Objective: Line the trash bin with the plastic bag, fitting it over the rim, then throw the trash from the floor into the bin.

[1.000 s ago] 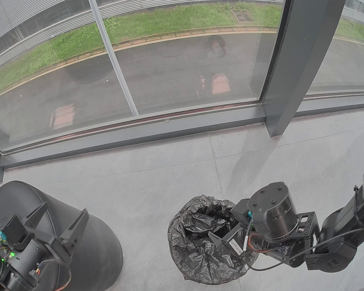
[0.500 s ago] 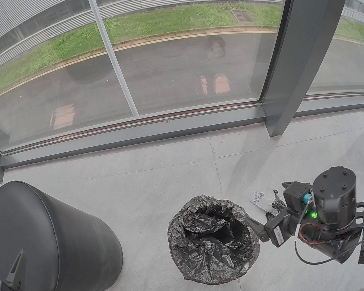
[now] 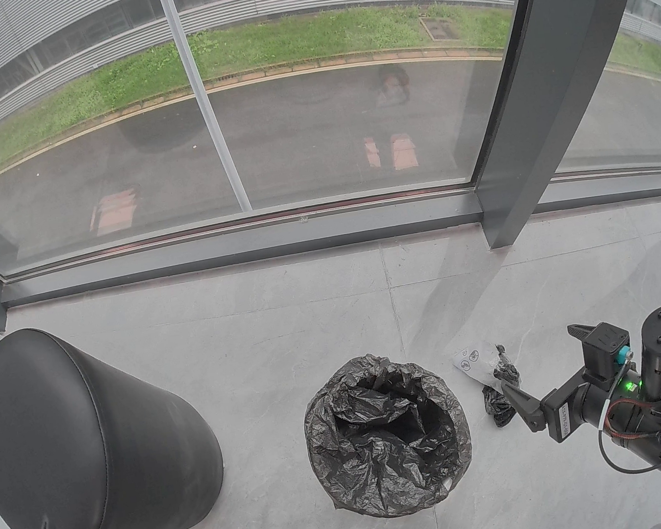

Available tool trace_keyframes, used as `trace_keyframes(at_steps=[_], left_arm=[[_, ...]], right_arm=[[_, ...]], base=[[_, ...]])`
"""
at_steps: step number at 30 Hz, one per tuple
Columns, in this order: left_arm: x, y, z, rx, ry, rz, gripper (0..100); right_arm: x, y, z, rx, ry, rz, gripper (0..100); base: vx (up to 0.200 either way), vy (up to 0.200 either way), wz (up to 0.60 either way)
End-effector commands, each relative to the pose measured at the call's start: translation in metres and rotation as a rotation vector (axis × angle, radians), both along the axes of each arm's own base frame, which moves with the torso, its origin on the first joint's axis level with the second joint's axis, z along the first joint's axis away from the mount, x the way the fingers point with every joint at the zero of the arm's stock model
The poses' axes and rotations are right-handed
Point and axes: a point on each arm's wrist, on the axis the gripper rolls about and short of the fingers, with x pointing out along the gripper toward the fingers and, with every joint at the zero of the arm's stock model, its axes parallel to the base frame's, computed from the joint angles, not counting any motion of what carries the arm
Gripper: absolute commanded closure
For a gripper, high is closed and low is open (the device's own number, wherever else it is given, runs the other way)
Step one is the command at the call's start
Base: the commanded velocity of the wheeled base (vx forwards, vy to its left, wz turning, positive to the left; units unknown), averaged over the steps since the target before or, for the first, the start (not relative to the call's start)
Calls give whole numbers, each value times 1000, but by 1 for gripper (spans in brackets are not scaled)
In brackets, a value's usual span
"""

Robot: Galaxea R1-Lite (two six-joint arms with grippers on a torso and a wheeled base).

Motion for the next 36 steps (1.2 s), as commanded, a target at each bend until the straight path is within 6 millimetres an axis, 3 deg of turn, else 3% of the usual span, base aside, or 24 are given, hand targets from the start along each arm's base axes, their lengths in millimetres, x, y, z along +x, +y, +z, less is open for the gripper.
trace_keyframes(at_steps=[1, 11, 23, 24, 25, 32, 36], left_arm=[[-9, 0, -17, -3, -25, -21, 0], [-11, -5, -19, 55, -35, -208, 0], [-11, -3, -20, 24, -17, -140, 0], [-11, -3, -23, 7, 2, -141, 0], [-11, -3, -23, 7, 2, -141, 0], [-11, -3, -23, 3, 3, -144, 0], [-11, -3, -23, 3, 1, -142, 0]], right_arm=[[-3, -6, 3, 11, -12, -11, 0], [3, -10, 3, 9, -12, -41, 0], [39, -34, 1, 36, 27, -70, 0], [55, -40, -3, 41, 37, -112, 0], [55, -40, -3, 41, 37, -112, 0], [129, -52, -33, 62, 72, -124, 0], [190, -51, -64, 101, 67, -144, 0]], base=[[0, 0, 0], [0, 0, 0], [0, 0, 0], [0, 0, 0], [0, 0, 0], [0, 0, 0], [0, 0, 0]])
